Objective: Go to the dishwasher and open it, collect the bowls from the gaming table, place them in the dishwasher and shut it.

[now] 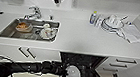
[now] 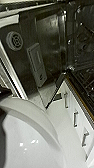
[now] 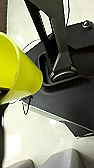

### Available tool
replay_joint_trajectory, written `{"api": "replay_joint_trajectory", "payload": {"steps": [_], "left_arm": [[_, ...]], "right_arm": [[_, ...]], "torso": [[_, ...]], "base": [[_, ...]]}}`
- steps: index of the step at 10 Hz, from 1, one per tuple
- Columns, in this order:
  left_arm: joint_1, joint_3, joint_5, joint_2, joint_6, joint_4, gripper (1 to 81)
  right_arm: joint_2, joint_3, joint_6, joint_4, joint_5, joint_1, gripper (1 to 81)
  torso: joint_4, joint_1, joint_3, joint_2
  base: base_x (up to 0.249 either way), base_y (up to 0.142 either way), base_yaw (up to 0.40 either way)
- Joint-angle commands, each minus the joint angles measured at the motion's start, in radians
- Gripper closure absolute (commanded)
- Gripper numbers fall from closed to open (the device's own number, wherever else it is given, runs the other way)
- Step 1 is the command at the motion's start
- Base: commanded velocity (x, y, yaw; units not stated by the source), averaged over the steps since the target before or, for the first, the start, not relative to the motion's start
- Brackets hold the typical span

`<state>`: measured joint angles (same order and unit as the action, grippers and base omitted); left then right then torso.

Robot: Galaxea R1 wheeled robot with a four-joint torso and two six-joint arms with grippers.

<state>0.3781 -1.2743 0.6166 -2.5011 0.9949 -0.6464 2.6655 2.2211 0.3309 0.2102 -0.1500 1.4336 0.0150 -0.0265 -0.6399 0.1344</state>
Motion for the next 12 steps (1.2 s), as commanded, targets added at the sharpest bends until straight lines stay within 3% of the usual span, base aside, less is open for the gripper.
{"api": "replay_joint_trajectory", "payload": {"steps": [1,9,10,12], "left_arm": [[-0.115,-0.148,0.034,-0.148,0.005,0.011,81.1],[-0.112,-0.320,0.028,-0.334,-0.002,-0.004,81.1],[-0.106,-0.312,0.028,-0.322,-0.002,-0.004,1.0],[-0.077,-0.281,0.026,-0.273,-0.011,-0.004,1.0]], "right_arm": [[-0.025,-0.034,0.000,0.008,0.066,0.011,81.1],[-0.027,-0.064,0.000,0.008,0.061,0.008,81.1],[-0.028,-0.066,0.000,0.008,0.061,0.008,81.1],[-0.045,-0.083,0.000,0.008,0.061,0.000,81.1]], "torso": [[0.000,0.000,0.000,0.000],[0.000,-0.001,-0.001,0.000],[0.000,-0.001,-0.001,0.000],[0.000,-0.001,-0.001,0.000]], "base": [[0.000,0.000,0.000],[0.000,0.000,0.000],[0.000,0.000,0.000],[0.000,0.000,0.000]]}}
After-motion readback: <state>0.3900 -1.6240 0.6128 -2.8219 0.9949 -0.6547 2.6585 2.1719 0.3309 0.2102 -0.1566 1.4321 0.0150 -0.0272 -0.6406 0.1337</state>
